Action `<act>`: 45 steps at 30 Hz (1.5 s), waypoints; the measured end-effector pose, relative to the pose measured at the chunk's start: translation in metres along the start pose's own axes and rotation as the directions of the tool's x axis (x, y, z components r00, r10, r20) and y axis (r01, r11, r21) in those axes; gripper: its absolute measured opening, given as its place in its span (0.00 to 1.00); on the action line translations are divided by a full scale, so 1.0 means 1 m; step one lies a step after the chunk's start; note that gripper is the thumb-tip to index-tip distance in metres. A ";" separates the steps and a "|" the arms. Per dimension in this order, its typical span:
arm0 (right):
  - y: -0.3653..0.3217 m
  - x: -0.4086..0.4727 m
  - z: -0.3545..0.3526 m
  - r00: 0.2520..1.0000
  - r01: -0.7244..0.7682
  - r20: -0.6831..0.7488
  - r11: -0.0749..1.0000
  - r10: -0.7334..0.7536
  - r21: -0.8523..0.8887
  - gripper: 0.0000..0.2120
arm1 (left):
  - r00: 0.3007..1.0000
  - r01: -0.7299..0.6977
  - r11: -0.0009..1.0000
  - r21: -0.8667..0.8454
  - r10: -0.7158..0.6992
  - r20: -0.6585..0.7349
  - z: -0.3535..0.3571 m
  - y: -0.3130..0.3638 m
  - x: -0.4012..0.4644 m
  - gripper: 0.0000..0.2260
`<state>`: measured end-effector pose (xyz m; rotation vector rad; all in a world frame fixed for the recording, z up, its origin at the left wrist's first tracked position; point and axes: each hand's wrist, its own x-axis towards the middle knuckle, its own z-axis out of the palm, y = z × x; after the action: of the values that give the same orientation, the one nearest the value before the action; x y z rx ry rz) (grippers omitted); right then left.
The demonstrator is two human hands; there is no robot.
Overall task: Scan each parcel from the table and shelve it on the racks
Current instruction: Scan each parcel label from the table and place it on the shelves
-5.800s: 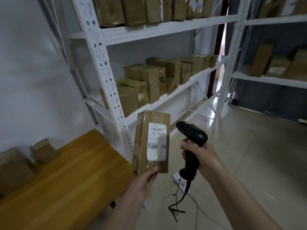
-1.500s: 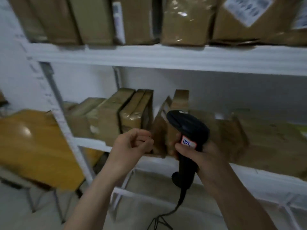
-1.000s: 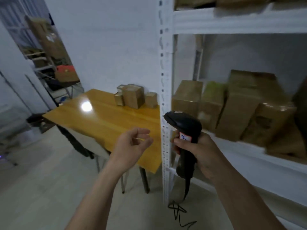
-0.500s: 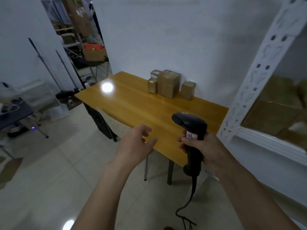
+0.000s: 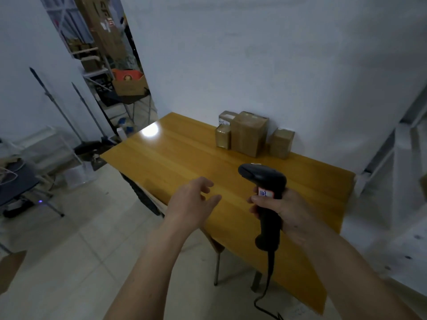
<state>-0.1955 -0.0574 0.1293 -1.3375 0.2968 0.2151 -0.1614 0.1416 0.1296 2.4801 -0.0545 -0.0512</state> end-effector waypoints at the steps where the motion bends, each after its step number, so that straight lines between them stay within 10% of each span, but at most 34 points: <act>1: -0.006 0.012 0.003 1.000 0.004 -0.002 1.000 -0.004 0.007 0.11 | 1.000 -0.002 1.000 -0.009 0.001 -0.009 -0.004 -0.002 0.014 0.16; 26: -0.060 0.276 0.050 0.961 -0.123 -0.244 0.991 0.131 0.050 0.13 | 0.950 -0.141 0.990 0.004 0.134 0.281 0.024 -0.054 0.378 0.18; 45: -0.043 0.423 0.072 0.861 -0.310 -0.378 0.941 0.339 0.137 0.09 | 0.832 -0.422 0.856 0.297 0.235 0.503 0.158 -0.057 0.594 0.37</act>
<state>0.2235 -0.0032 0.0432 -1.2468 0.8728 0.2116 0.4252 0.0589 -0.0442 2.7674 -0.7762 -0.5148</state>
